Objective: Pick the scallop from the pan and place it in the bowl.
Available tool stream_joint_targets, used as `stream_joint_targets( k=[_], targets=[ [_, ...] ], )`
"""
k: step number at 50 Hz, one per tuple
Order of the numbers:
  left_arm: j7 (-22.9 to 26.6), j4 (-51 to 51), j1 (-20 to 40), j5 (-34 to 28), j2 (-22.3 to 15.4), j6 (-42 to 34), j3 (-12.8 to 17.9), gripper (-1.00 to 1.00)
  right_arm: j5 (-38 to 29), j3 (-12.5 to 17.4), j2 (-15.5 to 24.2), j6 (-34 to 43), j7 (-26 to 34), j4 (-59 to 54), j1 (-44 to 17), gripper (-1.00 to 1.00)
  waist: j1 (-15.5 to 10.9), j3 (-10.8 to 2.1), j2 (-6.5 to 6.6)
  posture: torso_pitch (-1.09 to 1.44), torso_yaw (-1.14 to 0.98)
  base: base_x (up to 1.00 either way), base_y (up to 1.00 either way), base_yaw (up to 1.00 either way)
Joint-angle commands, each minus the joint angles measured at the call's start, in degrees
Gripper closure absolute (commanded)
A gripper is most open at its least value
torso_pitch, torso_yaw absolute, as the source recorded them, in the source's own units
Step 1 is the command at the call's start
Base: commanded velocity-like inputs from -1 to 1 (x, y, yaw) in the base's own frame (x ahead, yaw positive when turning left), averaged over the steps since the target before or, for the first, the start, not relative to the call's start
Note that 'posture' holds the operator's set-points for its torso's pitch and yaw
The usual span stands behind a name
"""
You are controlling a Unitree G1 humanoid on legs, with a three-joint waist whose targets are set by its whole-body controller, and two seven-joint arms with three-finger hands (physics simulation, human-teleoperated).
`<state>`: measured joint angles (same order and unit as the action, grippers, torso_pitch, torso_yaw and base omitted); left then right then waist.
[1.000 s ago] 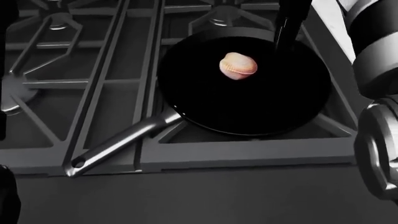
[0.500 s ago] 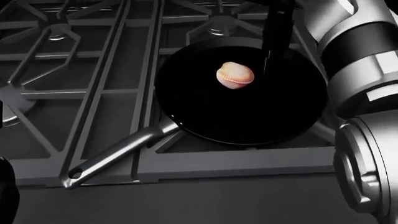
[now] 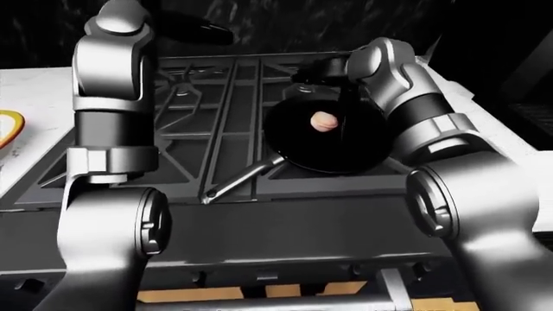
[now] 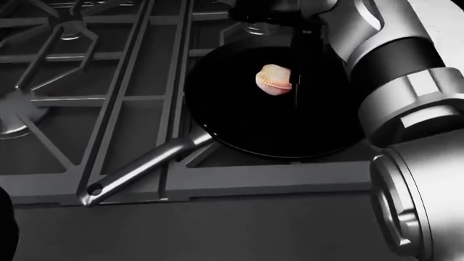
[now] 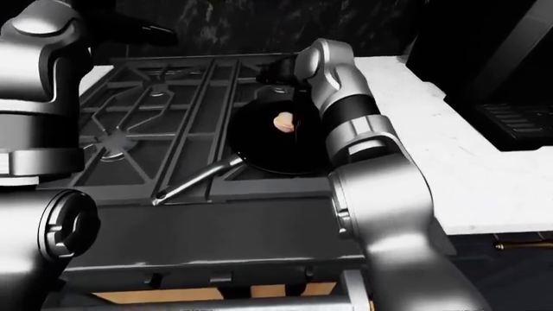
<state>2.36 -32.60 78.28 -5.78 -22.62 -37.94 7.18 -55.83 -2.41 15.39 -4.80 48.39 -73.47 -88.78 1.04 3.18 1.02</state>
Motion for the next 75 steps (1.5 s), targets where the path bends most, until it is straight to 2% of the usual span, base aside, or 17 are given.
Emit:
stream_joint_targets(
  k=[1,14,27,34,44,75],
  targets=[
    [-0.44,0.61,2.36,-0.29,-0.60,2.46,0.33,-1.00,-0.20,0.37,0.71,-0.56,-0.32,1.88,-2.49,-1.00,0.06,-1.92,0.14,0.00,0.00,0.00,0.00,0.00],
    [-0.65,1.17,1.78,-0.66,0.51,2.50,-0.14,-1.00,-1.13,0.51,0.34,-0.06,1.04,1.39,-1.59,-1.00,-0.10,-2.14,0.11,0.00,0.00,0.00,0.00,0.00],
    [-0.33,3.32,1.75,-1.29,1.38,1.02,-0.39,-1.00,0.62,1.95,-0.05,3.04,-1.73,0.39,-2.58,-1.00,-0.13,-2.25,0.03,0.00,0.00,0.00,0.00,0.00],
    [-0.34,3.85,1.25,-1.28,1.64,0.88,-0.30,-1.00,0.98,1.82,-0.71,5.05,-5.29,-0.04,-2.02,-1.00,-0.10,-2.27,0.02,0.00,0.00,0.00,0.00,0.00],
    [-0.47,4.58,0.29,-1.22,2.12,0.97,-0.38,-1.00,1.56,1.94,-0.89,7.13,-7.41,-0.82,-1.21,-1.00,-0.18,-2.30,-0.05,0.00,0.00,0.00,0.00,0.00],
    [-0.19,4.84,0.65,-1.69,2.07,1.12,-0.49,-1.00,2.58,1.63,-2.58,8.04,-9.15,-1.70,2.43,-1.00,-0.23,-2.39,-0.03,0.00,0.00,0.00,0.00,0.00]
  ],
)
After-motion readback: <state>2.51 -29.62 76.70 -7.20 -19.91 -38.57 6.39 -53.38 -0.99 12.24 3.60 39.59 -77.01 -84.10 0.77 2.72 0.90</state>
